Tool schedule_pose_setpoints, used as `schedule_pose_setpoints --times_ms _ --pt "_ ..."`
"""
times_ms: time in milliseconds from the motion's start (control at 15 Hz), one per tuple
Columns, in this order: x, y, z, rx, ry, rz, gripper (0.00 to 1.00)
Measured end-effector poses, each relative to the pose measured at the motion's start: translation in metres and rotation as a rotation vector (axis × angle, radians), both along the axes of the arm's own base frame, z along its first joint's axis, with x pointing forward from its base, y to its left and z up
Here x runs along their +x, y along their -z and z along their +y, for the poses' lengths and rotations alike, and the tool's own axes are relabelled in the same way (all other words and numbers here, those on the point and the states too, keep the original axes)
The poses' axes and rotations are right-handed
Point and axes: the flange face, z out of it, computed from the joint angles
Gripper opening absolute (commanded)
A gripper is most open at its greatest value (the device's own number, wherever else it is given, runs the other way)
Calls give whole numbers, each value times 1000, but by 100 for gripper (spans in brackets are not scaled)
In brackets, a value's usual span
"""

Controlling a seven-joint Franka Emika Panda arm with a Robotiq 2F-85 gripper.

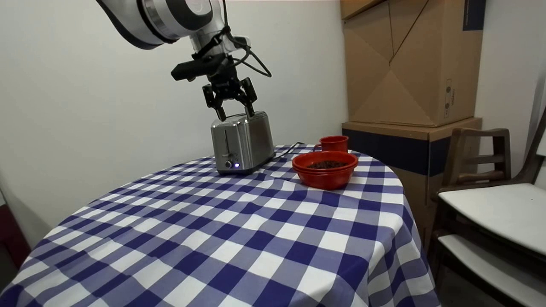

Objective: Release the lever on the toaster upwards

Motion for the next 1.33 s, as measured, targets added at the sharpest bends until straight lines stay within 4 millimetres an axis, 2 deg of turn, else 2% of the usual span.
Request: schedule_pose_setpoints --times_ms 667,800,1000,1333 --pt "1 8 -6 -17 6 3 100" --pt "2 24 -13 -24 13 11 100" --pt "5 60 -20 -28 20 46 100" --pt "16 111 -17 -31 -40 94 100"
